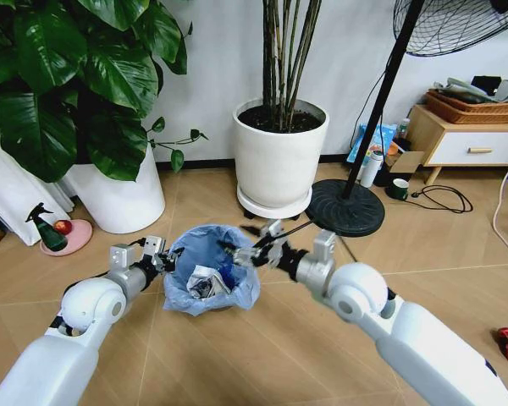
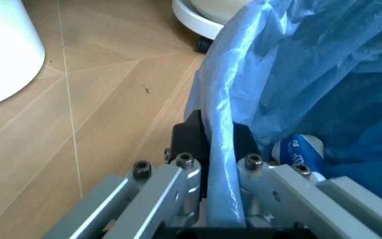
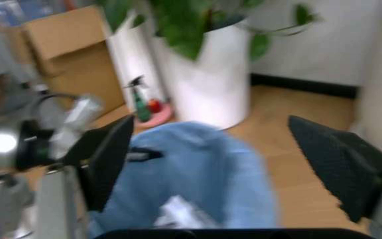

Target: Pick up the trash bin and place the garbage on the floor into it.

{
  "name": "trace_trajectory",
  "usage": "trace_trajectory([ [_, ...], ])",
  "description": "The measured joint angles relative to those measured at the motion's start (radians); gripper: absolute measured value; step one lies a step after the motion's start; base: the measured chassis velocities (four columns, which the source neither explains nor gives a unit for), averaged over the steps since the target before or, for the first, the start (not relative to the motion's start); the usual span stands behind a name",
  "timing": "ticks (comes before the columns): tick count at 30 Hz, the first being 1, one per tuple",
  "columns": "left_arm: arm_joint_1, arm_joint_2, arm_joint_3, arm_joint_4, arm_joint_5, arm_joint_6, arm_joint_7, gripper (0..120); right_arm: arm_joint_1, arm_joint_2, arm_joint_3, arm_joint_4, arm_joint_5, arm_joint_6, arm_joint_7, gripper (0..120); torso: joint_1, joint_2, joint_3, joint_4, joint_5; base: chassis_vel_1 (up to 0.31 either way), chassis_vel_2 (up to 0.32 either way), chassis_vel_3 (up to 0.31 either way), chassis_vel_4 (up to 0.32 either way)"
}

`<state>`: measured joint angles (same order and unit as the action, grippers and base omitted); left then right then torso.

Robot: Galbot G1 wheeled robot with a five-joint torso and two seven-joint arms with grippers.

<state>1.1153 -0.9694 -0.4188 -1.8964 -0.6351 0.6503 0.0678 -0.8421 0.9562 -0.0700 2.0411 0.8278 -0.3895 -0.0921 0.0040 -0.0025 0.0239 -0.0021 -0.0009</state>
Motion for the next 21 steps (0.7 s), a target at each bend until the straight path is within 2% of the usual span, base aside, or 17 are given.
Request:
trace_trajectory([
  [2, 0.001, 0.000, 0.000, -0.001, 0.000, 0.000, 0.000, 1, -0.005, -0.002, 0.016, 0.002, -0.001, 0.002, 0.005, 90, 0.000, 0.000, 0.000, 0.0000, 0.0000, 0.000, 0.000, 0.000, 0.000],
  [3, 0.004, -0.001, -0.002, -0.003, 0.002, 0.000, 0.000, 1, -0.022, -0.010, 0.053, 0.004, -0.007, 0.011, 0.022, 98, 0.000, 0.000, 0.000, -0.0001, 0.0000, 0.000, 0.000, 0.000, 0.000],
  [4, 0.008, -0.001, -0.005, -0.007, 0.006, -0.001, 0.001, 1, -0.046, -0.020, 0.089, 0.008, -0.019, 0.021, 0.043, 99, 0.000, 0.000, 0.000, -0.0002, 0.0000, 0.000, 0.000, 0.000, 0.000],
  [5, 0.008, -0.001, -0.005, -0.007, 0.006, -0.001, 0.001, 1, -0.046, -0.020, 0.089, 0.008, -0.019, 0.021, 0.043, 99, 0.000, 0.000, 0.000, -0.0002, 0.0000, 0.000, 0.000, 0.000, 0.000],
  [8, 0.032, -0.002, -0.028, -0.018, 0.022, -0.003, 0.004, 1, -0.149, -0.028, 0.220, 0.046, -0.050, 0.012, 0.106, 100, 0.000, 0.000, 0.000, -0.0004, 0.0000, 0.000, 0.000, 0.000, 0.000],
  [9, 0.032, -0.002, -0.028, -0.018, 0.022, -0.003, 0.004, 1, -0.149, -0.028, 0.220, 0.046, -0.050, 0.012, 0.106, 100, 0.000, 0.000, 0.000, -0.0004, 0.0000, 0.000, 0.000, 0.000, 0.000],
  [12, 0.058, 0.000, -0.054, -0.035, 0.030, -0.004, 0.004, 1, -0.229, -0.001, 0.329, 0.058, -0.140, 0.006, 0.126, 100, 0.000, 0.000, 0.000, 0.0002, 0.0002, 0.000, 0.000, 0.000, 0.000],
  [14, 0.060, 0.000, -0.056, -0.037, 0.030, -0.004, 0.003, 1, -0.254, 0.004, 0.360, 0.064, -0.156, 0.006, 0.126, 100, 0.000, 0.000, 0.000, 0.0003, 0.0003, 0.000, 0.000, 0.000, 0.000],
  [17, 0.066, -0.004, -0.057, -0.045, 0.030, -0.004, 0.000, 1, -0.408, 0.032, 0.510, 0.105, -0.220, 0.009, 0.113, 100, 0.000, 0.000, 0.000, -0.0004, 0.0001, 0.000, 0.000, 0.000, 0.000],
  [18, 0.066, -0.004, -0.057, -0.045, 0.030, -0.004, 0.000, 1, -0.408, 0.032, 0.510, 0.105, -0.220, 0.009, 0.113, 100, 0.000, 0.000, 0.000, -0.0004, 0.0001, 0.000, 0.000, 0.000, 0.000],
  [21, 0.075, -0.006, -0.058, -0.049, 0.031, -0.005, 0.000, 1, -0.533, 0.069, 0.616, 0.135, -0.274, 0.027, 0.075, 100, 0.000, 0.000, 0.000, -0.0007, 0.0000, 0.000, 0.000, 0.000, 0.000],
])
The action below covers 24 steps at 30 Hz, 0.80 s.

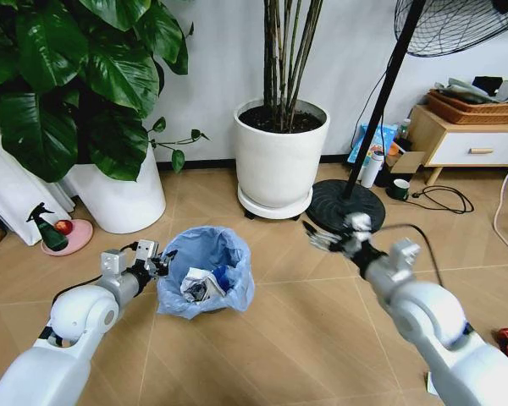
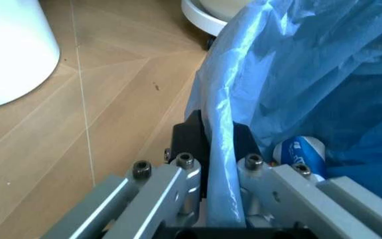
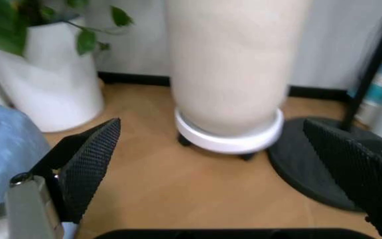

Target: Pick up the trash bin and place the garbage on the floor into it.

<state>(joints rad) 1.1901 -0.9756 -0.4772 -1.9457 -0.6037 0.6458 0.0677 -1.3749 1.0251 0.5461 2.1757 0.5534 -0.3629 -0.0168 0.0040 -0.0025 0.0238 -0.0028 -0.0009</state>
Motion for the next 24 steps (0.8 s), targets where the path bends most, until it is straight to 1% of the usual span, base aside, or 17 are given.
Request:
trace_trajectory([
  [1, 0.000, 0.000, 0.000, 0.000, 0.000, 0.000, 0.000, 1, 0.000, 0.000, 0.000, 0.000, 0.000, 0.000, 0.000, 100, 0.000, 0.000, 0.000, 0.0000, 0.0000, 0.000, 0.000, 0.000, 0.000],
  [2, 0.003, 0.000, -0.001, -0.002, 0.000, 0.000, 0.000, 1, -0.041, 0.019, 0.032, 0.011, -0.019, 0.009, -0.013, 100, 0.000, 0.000, 0.000, 0.0004, 0.0002, 0.000, 0.000, 0.000, 0.000],
  [3, 0.004, 0.000, -0.002, -0.002, 0.000, 0.000, 0.000, 1, -0.054, 0.027, 0.043, 0.014, -0.026, 0.013, -0.019, 100, 0.000, 0.000, 0.000, 0.0004, 0.0002, 0.000, 0.000, 0.000, 0.000],
  [5, 0.009, -0.001, -0.004, -0.006, 0.001, 0.000, 0.000, 1, -0.138, 0.091, 0.112, 0.029, -0.073, 0.043, -0.069, 100, 0.000, 0.000, 0.000, 0.0006, 0.0000, 0.000, 0.000, 0.000, 0.000],
  [6, 0.009, -0.001, -0.004, -0.006, 0.001, 0.000, 0.000, 1, -0.138, 0.091, 0.112, 0.029, -0.073, 0.043, -0.069, 100, 0.000, 0.000, 0.000, 0.0006, 0.0000, 0.000, 0.000, 0.000, 0.000],
  [10, 0.014, -0.006, -0.005, -0.013, 0.007, -0.001, -0.001, 1, -0.241, 0.170, 0.198, 0.048, -0.101, 0.074, -0.124, 100, 0.000, 0.000, 0.000, 0.0005, -0.0002, 0.000, 0.000, 0.000, 0.000],
  [12, 0.015, -0.008, -0.005, -0.014, 0.008, -0.001, -0.001, 1, -0.251, 0.180, 0.207, 0.050, -0.106, 0.079, -0.131, 100, 0.000, 0.000, 0.000, 0.0005, -0.0001, 0.000, 0.000, 0.000, 0.000],
  [15, 0.020, -0.014, -0.005, -0.021, 0.014, -0.001, -0.003, 1, -0.289, 0.227, 0.234, 0.056, -0.132, 0.096, -0.150, 100, 0.000, 0.000, 0.000, 0.0004, 0.0000, 0.000, 0.000, 0.000, 0.000],
  [16, 0.020, -0.014, -0.005, -0.021, 0.014, -0.001, -0.003, 1, -0.289, 0.227, 0.234, 0.056, -0.132, 0.096, -0.150, 100, 0.000, 0.000, 0.000, 0.0004, 0.0000, 0.000, 0.000, 0.000, 0.000],
  [18, 0.025, -0.016, -0.005, -0.027, 0.015, -0.002, -0.005, 1, -0.297, 0.251, 0.248, 0.059, -0.149, 0.102, -0.153, 100, 0.000, 0.000, 0.000, 0.0006, 0.0000, 0.000, 0.000, 0.000, 0.000],
  [24, 0.029, -0.020, -0.005, -0.035, 0.015, -0.002, -0.009, 1, -0.297, 0.266, 0.263, 0.059, -0.155, 0.104, -0.155, 100, 0.000, 0.000, 0.000, 0.0006, 0.0000, 0.000, 0.000, 0.000, 0.000],
])
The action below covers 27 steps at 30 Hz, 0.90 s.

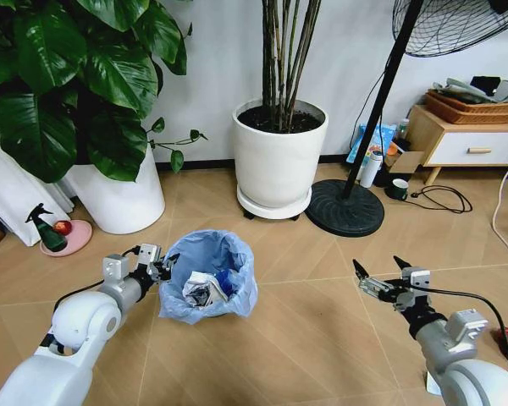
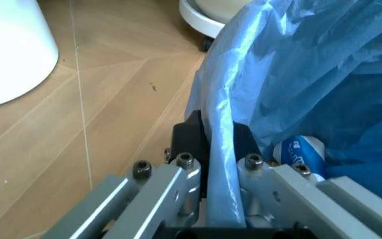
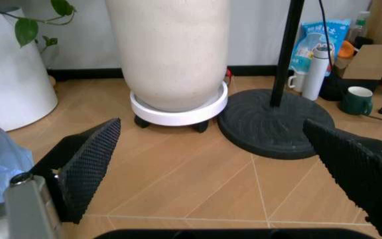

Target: Pick up the trash bin and place the garbage on the floor into it.

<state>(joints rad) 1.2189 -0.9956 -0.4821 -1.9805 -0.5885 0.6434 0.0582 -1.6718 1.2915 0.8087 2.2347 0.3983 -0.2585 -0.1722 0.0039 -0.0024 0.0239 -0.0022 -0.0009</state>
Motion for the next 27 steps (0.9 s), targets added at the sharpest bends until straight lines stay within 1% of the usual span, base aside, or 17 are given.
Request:
trace_trajectory([
  [13, 0.021, -0.002, -0.011, -0.011, 0.003, -0.003, -0.001, 1, -0.006, 0.010, 0.001, 0.007, -0.001, -0.001, -0.006, 100, 0.000, 0.000, 0.000, 0.0001, 0.0000, 0.004, -0.003, -0.005, 0.004],
  [27, 0.027, -0.001, -0.012, -0.016, 0.003, -0.005, -0.001, 1, -0.022, 0.025, 0.005, 0.010, -0.011, 0.006, -0.022, 100, 0.000, 0.000, 0.000, 0.0000, -0.0001, 0.094, -0.091, -0.089, 0.093],
])
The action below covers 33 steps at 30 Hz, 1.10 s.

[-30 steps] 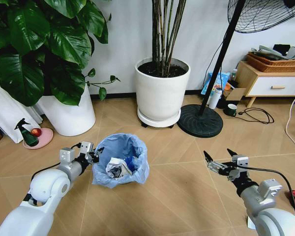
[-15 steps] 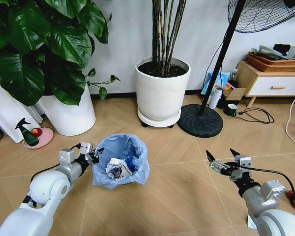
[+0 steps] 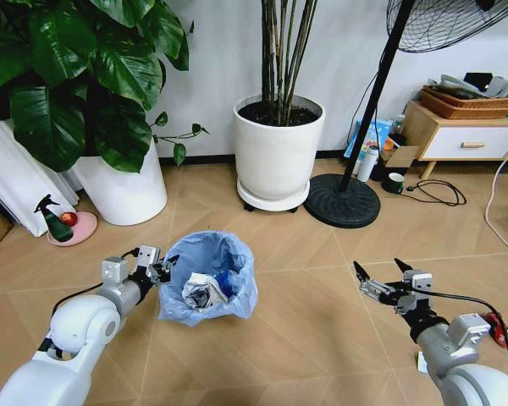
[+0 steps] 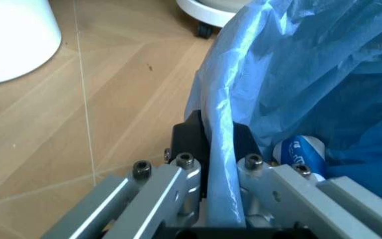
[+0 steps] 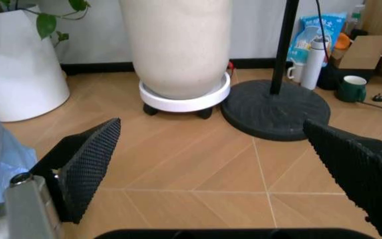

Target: Pick up the trash bin and place the garbage on the floor into it.

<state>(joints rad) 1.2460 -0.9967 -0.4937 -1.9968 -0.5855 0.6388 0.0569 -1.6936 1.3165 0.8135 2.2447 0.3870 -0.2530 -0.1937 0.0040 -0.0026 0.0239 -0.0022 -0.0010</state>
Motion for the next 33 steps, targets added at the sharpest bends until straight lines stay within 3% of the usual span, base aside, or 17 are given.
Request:
trace_trajectory([
  [33, 0.049, -0.017, -0.013, -0.020, 0.017, -0.005, 0.004, 1, -0.017, 0.017, 0.003, 0.000, -0.018, 0.015, -0.019, 100, 0.000, 0.000, 0.000, 0.0001, 0.0009, 0.138, -0.137, -0.135, 0.141],
])
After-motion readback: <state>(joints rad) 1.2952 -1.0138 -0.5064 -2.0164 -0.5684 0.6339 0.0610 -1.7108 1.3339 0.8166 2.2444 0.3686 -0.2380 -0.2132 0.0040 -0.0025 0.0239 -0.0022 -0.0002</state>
